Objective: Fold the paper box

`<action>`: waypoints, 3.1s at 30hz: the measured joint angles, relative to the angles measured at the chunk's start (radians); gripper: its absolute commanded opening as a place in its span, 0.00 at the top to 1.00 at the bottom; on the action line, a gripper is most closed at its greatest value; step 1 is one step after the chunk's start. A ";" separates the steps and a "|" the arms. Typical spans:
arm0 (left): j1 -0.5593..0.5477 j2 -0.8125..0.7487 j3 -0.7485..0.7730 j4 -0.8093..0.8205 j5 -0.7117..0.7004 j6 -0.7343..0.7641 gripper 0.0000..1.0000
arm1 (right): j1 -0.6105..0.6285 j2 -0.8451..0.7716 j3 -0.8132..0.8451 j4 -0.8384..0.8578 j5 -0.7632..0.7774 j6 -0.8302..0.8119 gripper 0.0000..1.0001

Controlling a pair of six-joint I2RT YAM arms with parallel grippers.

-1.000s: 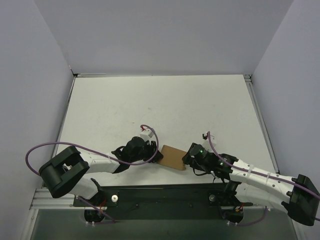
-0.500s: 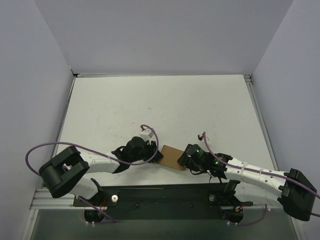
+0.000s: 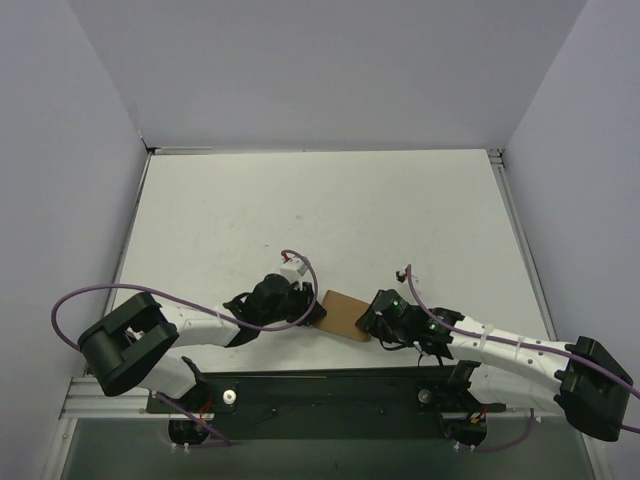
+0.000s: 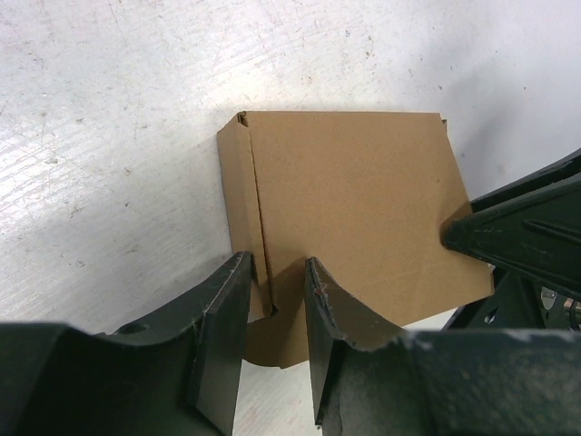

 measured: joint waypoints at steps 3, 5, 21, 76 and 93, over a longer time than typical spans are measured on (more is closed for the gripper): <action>-0.009 0.000 0.000 0.000 -0.013 0.000 0.60 | 0.000 0.011 -0.002 0.014 -0.001 0.011 0.82; -0.017 0.001 0.000 -0.002 -0.030 -0.002 0.60 | -0.002 0.021 -0.007 0.023 -0.001 0.019 0.83; -0.030 0.014 0.008 -0.004 -0.033 -0.025 0.62 | 0.032 -0.113 0.037 -0.143 0.092 -0.027 0.58; 0.312 -0.581 0.089 -0.503 0.114 0.098 0.18 | 0.251 0.251 0.329 -0.135 0.064 -1.041 0.13; 0.500 -0.669 0.186 -0.740 0.274 0.195 0.17 | 0.423 0.592 0.412 -0.044 0.341 -1.298 0.47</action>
